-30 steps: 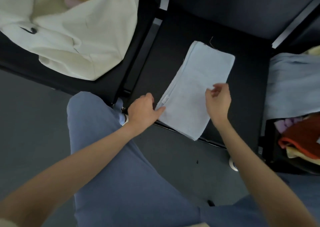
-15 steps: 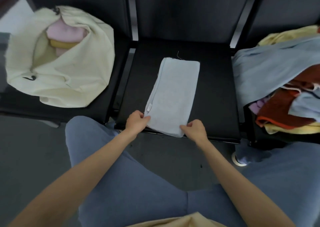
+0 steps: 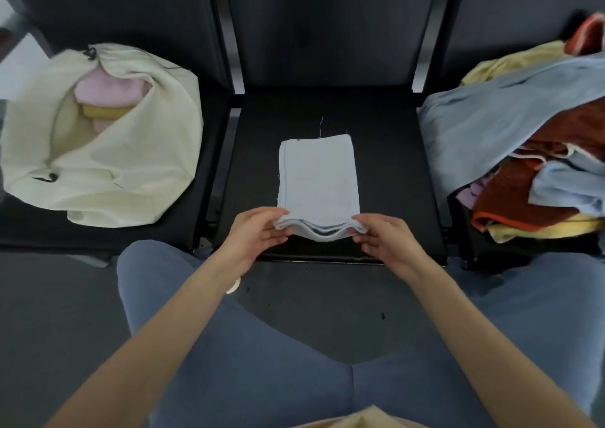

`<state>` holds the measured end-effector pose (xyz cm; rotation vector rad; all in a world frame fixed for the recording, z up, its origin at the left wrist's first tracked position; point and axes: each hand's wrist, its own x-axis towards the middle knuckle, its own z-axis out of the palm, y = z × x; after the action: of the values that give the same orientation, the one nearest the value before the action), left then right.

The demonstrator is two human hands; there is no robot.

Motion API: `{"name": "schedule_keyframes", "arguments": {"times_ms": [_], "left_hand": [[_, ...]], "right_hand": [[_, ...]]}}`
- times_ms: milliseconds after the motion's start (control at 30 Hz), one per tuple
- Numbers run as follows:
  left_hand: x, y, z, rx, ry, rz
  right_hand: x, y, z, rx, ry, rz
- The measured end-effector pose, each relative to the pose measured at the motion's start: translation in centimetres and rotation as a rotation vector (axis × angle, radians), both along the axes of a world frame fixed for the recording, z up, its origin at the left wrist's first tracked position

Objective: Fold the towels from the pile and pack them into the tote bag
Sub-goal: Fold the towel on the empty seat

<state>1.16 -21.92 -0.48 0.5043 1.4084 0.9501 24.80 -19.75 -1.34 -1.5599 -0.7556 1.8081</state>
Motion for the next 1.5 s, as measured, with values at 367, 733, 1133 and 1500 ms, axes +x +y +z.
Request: {"name": "schedule_keyframes", "arguments": {"times_ms": [367, 733, 1133, 1500], "left_hand": [[0.6, 6.3, -3.5, -0.025, -0.261, 0.232], [-0.4, 6.2, -5.4, 0.337, 0.607, -0.277], [-1.4, 5.0, -7.4, 0.606, 1.226, -0.842], [-1.1, 2.4, -4.3, 0.423, 0.7, -0.571]], "right_hand": [[-2.3, 6.5, -0.8, -0.014, 0.187, -0.181], [-1.9, 5.9, -3.5, 0.482, -0.544, 0.322], [-1.1, 4.4, -6.4, 0.918, -1.122, 0.861], [1.8, 3.6, -2.3, 0.646, -0.645, 0.521]]}}
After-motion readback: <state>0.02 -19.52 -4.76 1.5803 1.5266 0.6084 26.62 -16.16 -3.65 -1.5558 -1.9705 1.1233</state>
